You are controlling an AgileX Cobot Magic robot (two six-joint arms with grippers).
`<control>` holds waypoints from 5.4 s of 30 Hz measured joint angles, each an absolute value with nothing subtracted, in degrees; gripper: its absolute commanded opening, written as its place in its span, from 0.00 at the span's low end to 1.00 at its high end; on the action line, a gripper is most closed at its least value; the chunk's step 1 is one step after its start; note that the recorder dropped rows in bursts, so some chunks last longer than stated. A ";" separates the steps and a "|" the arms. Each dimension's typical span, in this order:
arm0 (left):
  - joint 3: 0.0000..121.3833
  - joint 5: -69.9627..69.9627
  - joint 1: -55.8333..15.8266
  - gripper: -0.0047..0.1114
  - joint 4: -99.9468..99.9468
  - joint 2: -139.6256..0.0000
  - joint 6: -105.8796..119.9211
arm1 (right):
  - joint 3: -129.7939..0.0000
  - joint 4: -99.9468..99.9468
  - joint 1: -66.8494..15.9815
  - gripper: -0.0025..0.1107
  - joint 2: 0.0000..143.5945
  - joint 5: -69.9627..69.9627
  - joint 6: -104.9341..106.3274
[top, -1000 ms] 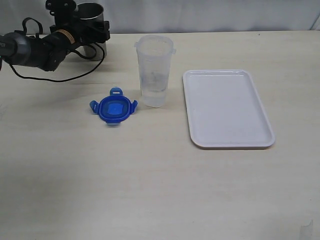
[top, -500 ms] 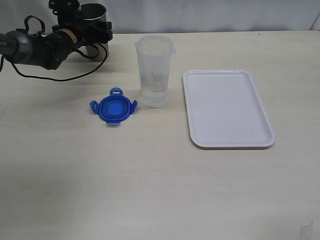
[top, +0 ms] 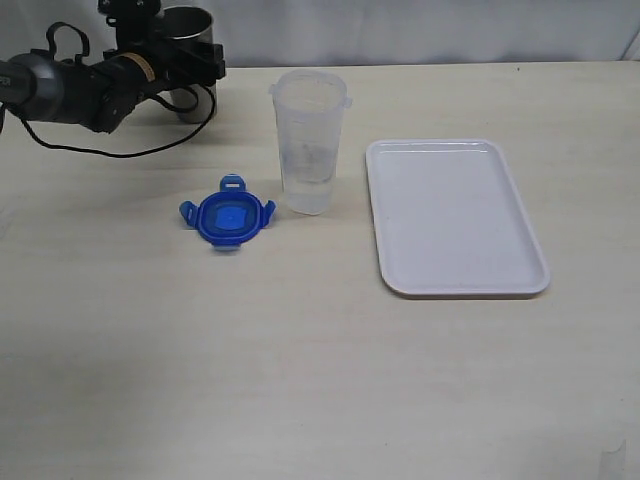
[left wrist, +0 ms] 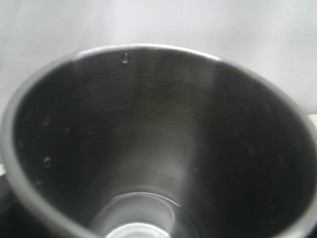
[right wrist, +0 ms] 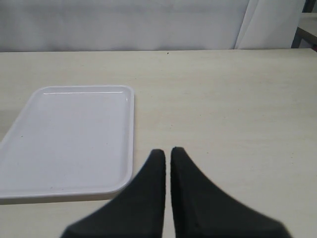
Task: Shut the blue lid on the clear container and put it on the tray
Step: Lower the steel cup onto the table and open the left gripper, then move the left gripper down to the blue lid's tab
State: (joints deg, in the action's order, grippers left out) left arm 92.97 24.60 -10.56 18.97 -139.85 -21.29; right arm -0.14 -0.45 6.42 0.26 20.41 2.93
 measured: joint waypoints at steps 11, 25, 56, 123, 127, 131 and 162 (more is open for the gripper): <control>92.97 23.24 -10.56 0.68 20.26 -139.58 -21.34 | -0.14 -0.45 6.42 0.06 0.26 20.41 2.93; 92.97 22.85 -10.56 0.68 20.94 -139.54 -21.72 | -0.14 -0.45 6.42 0.06 0.26 20.41 2.93; 92.73 9.06 -11.23 0.77 28.25 -140.16 -28.39 | -0.14 -0.45 6.42 0.06 0.26 20.41 2.93; 70.98 -38.22 -17.42 0.37 -9.94 -110.19 2.82 | -0.14 -0.45 6.42 0.06 0.26 20.41 2.93; 70.98 -34.64 -17.42 0.32 -10.72 -111.13 2.82 | -0.14 -0.45 6.42 0.06 0.26 20.41 2.93; 70.98 -32.20 -17.42 0.32 -10.72 -111.13 2.82 | -0.14 -0.45 6.42 0.06 0.26 20.41 2.93; 71.08 -29.50 -18.12 0.32 -17.82 -119.40 6.75 | -0.14 -0.45 6.42 0.06 0.26 20.41 2.93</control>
State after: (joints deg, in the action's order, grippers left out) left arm 71.08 -29.50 -18.12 -17.82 -119.40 6.75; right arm -0.14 -0.45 6.42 0.26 20.41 2.93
